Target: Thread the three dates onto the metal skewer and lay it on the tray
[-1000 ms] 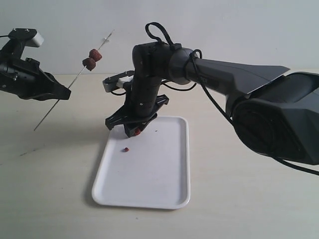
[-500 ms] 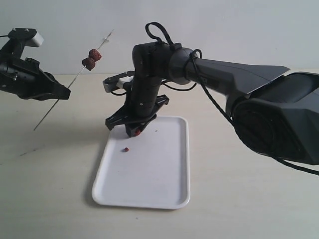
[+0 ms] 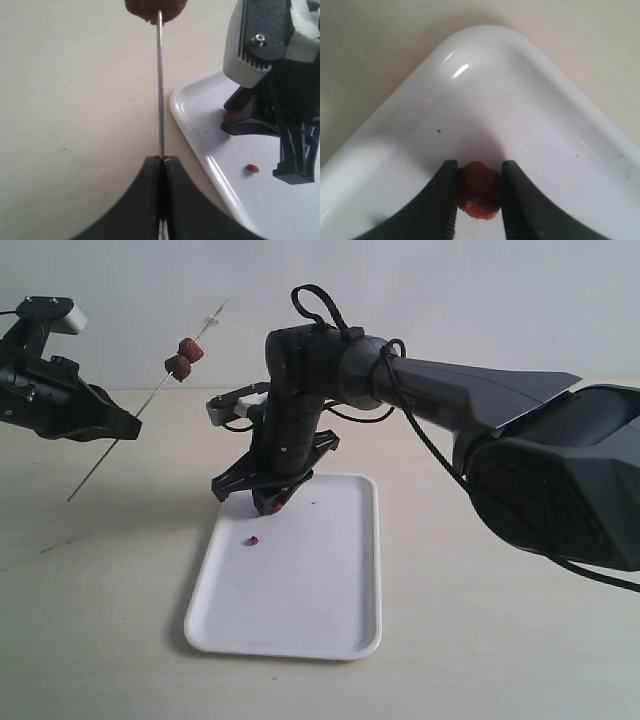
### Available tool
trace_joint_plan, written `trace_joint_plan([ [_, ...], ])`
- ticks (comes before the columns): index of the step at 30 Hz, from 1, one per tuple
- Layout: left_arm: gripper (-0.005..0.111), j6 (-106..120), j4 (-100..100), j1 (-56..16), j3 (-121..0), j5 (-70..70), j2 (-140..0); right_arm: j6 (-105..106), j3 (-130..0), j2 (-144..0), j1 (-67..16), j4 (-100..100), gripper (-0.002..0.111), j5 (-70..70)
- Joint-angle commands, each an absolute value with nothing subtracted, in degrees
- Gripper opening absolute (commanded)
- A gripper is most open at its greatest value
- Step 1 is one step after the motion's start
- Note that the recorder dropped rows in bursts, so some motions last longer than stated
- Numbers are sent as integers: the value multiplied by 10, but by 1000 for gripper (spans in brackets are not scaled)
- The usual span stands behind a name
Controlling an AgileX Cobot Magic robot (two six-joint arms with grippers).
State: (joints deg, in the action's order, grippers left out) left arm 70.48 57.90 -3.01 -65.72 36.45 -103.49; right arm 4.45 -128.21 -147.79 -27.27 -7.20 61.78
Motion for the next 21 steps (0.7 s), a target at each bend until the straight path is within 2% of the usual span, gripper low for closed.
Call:
trace_joint_plan([
  [1, 0, 702, 581, -28, -661, 357, -1029, 44, -1285, -1483, -273, -67, 27, 634],
  [21, 0, 702, 581, -28, -661, 347, -1029, 59, -1285, -1417, -272, -64, 26, 679],
])
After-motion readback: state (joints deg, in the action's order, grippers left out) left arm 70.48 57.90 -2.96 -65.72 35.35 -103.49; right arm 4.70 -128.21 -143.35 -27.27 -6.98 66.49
